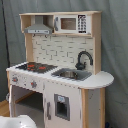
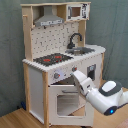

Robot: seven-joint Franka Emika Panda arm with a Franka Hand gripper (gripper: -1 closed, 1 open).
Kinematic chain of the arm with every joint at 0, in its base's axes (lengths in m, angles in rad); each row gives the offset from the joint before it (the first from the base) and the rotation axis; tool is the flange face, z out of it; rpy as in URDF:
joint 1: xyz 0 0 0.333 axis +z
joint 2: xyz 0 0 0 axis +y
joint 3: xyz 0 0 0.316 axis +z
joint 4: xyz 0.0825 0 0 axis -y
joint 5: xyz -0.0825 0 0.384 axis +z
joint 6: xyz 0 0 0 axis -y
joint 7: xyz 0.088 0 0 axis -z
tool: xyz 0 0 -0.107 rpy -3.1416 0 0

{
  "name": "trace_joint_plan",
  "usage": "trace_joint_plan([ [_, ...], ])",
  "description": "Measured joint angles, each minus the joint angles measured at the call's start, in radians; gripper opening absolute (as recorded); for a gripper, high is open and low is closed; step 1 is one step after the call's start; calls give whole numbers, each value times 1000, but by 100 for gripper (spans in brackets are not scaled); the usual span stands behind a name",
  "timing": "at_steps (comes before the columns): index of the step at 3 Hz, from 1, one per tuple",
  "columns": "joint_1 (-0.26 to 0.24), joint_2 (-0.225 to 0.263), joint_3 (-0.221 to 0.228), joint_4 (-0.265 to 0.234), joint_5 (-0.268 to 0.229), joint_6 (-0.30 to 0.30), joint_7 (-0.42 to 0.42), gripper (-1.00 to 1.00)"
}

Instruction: Play with the kitchen

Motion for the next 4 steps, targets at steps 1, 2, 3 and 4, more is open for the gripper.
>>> trace_joint_plan([
  [1,12,2,-39,18,1,-10,-98,100],
  [2,25,9,-79,29,8,-21,-201,100],
  [3,44,24,-122,32,18,-33,-302,100],
  [4,68,42,-166,32,36,-56,-398,100],
])
